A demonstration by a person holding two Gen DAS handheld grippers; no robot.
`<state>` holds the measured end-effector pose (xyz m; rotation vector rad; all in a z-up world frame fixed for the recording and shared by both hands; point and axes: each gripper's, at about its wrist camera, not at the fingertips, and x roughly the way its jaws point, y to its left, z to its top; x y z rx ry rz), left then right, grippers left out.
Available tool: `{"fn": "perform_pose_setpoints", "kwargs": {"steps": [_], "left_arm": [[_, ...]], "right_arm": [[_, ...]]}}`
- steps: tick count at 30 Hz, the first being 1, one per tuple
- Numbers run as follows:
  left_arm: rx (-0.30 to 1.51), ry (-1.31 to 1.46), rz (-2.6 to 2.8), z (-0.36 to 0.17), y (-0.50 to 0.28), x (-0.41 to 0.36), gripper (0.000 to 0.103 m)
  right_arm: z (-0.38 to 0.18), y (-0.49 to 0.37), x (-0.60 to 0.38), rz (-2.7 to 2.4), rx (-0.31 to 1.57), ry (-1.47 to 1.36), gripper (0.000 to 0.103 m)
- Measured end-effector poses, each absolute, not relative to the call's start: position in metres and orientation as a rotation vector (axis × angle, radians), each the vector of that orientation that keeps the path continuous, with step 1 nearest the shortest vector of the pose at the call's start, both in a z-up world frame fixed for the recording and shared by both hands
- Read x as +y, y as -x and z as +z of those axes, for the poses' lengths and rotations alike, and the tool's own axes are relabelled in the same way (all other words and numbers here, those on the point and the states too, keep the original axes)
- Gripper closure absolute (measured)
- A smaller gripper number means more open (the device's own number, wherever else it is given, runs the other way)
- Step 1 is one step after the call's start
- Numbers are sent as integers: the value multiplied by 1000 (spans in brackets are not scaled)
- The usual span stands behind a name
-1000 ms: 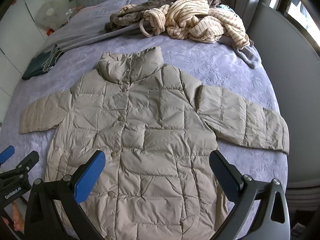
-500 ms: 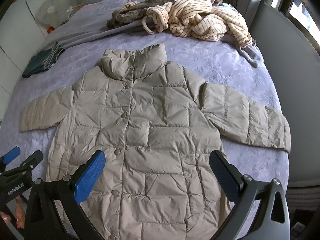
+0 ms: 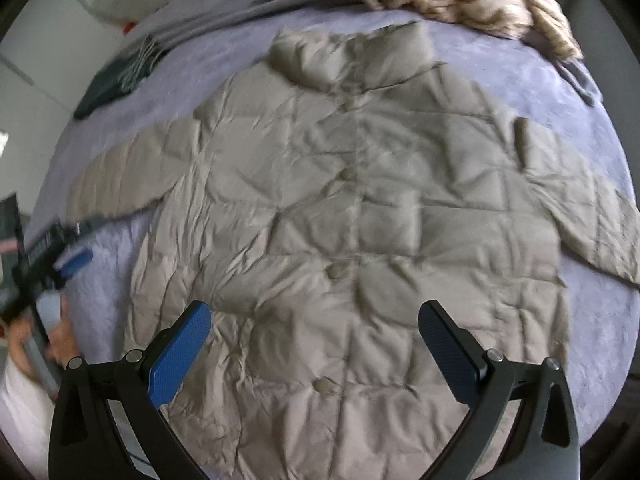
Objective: Fold large clothes
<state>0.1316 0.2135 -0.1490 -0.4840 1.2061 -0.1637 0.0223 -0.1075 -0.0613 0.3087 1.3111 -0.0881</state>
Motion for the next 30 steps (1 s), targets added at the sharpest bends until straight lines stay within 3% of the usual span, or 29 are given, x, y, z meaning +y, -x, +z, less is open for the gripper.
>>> {"fn": "perform_pose_setpoints", "kwargs": {"steps": [6, 15, 16, 18, 20, 22, 24, 25, 26, 30], "left_arm": [[1180, 652, -172, -196, -185, 255, 0], [1057, 591, 11, -206, -263, 327, 0], [1052, 576, 35, -207, -270, 332, 4], [1059, 534, 78, -209, -281, 339, 33], [1055, 529, 37, -205, -285, 341, 94], [1022, 521, -17, -188, -284, 340, 96], [962, 428, -28, -162, -276, 335, 96], [935, 394, -43, -148, -272, 329, 96], [910, 370, -59, -136, -267, 325, 96], [814, 294, -158, -84, -242, 305, 96]], "right_arm": [[-94, -37, -77, -32, 1336, -314, 0], [-109, -79, -64, -17, 1263, -316, 0], [-111, -87, -59, -11, 1257, -319, 0], [-113, -102, -52, 4, 1244, -335, 0], [-116, -120, -45, 16, 1223, -354, 0], [-117, -137, -36, 31, 1189, -387, 1], [-119, -152, -26, 43, 1162, -434, 23], [-123, -160, -21, 57, 1156, -462, 59], [-129, -168, -16, 78, 1166, -501, 84], [-154, -192, -4, 122, 1183, -633, 89]]}}
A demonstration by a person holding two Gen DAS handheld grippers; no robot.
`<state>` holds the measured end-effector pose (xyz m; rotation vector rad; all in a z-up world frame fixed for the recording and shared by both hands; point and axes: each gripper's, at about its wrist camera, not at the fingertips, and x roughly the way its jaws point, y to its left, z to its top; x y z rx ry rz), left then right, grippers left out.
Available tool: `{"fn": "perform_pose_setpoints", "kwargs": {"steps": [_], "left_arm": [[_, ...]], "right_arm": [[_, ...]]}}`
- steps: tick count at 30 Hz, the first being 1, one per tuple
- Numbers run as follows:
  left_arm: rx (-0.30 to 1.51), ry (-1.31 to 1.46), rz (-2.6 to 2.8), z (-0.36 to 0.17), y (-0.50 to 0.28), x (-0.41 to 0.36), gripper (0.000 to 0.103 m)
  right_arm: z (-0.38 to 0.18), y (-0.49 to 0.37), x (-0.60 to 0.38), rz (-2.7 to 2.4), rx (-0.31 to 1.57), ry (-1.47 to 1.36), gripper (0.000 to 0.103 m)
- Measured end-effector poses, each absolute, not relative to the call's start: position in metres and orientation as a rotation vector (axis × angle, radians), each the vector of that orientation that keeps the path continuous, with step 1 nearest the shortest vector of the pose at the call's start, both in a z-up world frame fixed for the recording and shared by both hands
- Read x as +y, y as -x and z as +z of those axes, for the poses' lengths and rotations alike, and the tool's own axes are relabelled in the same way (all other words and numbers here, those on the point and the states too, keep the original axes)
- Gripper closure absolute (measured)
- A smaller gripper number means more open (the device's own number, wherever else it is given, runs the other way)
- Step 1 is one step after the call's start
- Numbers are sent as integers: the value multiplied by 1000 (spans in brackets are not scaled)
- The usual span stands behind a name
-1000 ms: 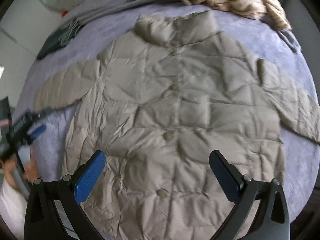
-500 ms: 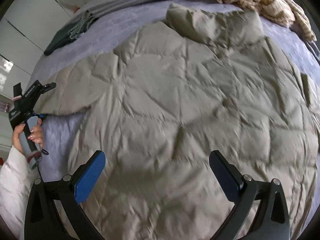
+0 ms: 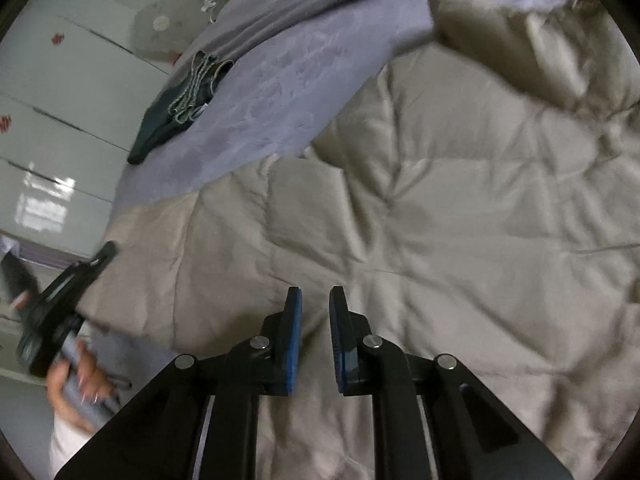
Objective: Fold large clothes
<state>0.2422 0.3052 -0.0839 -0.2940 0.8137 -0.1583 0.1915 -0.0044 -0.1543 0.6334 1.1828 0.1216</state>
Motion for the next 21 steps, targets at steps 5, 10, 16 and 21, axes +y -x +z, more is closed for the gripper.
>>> {"fn": "perform_pose_setpoints", "kwargs": {"steps": [5, 10, 16, 21], "left_arm": [[751, 258, -338, -34, -216, 258, 96], [744, 199, -534, -7, -202, 162, 96], [812, 71, -709, -16, -171, 30, 96], [911, -142, -731, -75, -149, -70, 96]], "right_arm": [[-196, -204, 15, 185, 1247, -714, 90], [-208, -204, 20, 227, 1294, -695, 90], [-168, -153, -57, 155, 1233, -696, 90], [-145, -97, -160, -76, 1175, -649, 90]]}}
